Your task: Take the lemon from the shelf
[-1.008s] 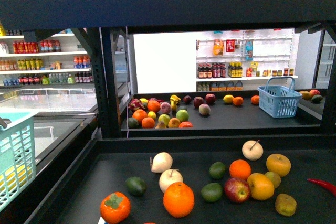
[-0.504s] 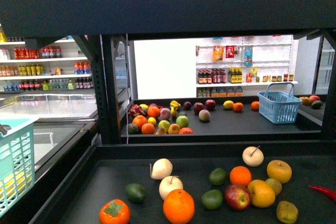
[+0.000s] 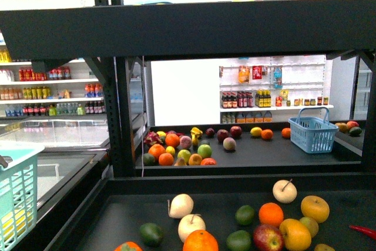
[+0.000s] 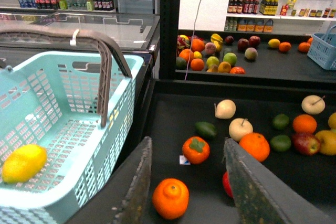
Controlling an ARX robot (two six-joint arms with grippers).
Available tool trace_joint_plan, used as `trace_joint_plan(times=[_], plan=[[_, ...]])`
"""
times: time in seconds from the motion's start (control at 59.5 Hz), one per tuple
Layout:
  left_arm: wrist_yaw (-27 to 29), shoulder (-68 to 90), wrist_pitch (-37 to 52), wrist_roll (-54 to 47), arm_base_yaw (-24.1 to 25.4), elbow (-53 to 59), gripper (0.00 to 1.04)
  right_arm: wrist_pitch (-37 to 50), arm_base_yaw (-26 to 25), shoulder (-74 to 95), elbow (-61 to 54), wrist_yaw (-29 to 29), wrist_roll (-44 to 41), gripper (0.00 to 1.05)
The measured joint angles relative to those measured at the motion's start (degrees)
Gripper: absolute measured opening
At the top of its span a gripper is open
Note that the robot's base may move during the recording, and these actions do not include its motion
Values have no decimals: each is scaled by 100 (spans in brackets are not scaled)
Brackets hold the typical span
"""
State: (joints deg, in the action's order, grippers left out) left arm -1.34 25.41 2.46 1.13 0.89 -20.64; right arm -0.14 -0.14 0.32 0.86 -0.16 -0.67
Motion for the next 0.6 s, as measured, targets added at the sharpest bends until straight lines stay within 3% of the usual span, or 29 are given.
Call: trace_joint_plan(times=[0.067,0.218,0.605], plan=[[125,-905,-505,-22,-55,457,31,0,0,0,0,2,0,102],[133,-1773,-461,-22,-72,1117,2,0,0,0,0,0,2,102],[133,-2129,-326,-48,-74,1596,3,0,0,0,0,0,2,102]])
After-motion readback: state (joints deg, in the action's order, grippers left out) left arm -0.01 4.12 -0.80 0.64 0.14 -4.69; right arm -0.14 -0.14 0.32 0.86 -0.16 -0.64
